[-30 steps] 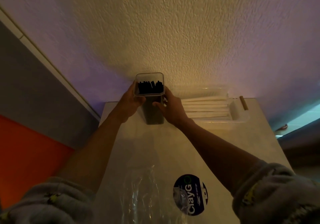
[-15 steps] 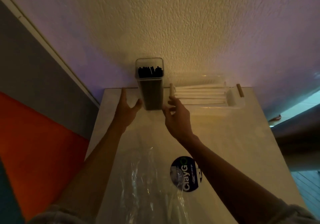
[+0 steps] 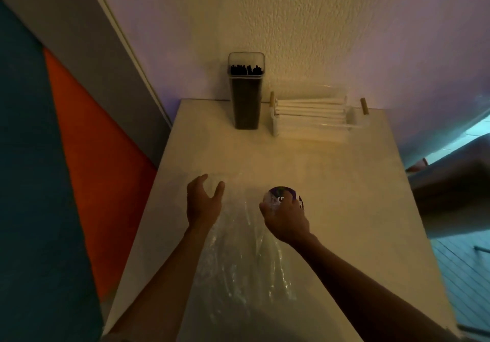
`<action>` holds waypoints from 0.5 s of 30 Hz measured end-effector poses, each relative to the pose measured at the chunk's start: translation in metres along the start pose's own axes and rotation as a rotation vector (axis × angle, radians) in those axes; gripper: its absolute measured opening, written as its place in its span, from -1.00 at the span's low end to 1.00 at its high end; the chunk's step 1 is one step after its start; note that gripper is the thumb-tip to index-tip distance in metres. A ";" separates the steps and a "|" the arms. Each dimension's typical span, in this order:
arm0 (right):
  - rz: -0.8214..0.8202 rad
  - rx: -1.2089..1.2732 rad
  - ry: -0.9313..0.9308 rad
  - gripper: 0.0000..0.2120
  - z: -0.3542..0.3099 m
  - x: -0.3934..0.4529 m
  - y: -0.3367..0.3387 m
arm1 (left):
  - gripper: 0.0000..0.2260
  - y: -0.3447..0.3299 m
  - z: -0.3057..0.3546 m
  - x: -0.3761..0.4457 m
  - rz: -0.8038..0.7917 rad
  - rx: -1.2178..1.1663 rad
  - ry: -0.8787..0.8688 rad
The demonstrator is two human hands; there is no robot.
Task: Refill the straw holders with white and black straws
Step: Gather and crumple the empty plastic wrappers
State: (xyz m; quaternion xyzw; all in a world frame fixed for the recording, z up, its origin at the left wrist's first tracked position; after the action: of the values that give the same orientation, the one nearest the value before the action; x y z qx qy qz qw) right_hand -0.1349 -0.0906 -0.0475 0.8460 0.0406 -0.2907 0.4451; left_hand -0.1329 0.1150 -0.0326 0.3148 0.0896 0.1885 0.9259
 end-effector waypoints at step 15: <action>-0.021 0.199 -0.055 -0.86 0.055 -0.060 -0.005 | -0.02 0.016 -0.087 -0.088 -0.229 -0.086 0.489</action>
State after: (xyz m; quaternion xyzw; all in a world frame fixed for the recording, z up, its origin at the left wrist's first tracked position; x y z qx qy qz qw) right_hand -0.2110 -0.1185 -0.0435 0.8772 0.0080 -0.3210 0.3569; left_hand -0.2432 0.1389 -0.0866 0.2084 0.3375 0.1566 0.9045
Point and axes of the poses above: each hand's wrist, its own x-axis towards the middle knuckle, its own y-axis out of the back of the hand, z = x × y, the point moved 1 cm from there along x, towards the middle knuckle, and after that the axes turned 9 degrees about -y, right-handed, at the moved point
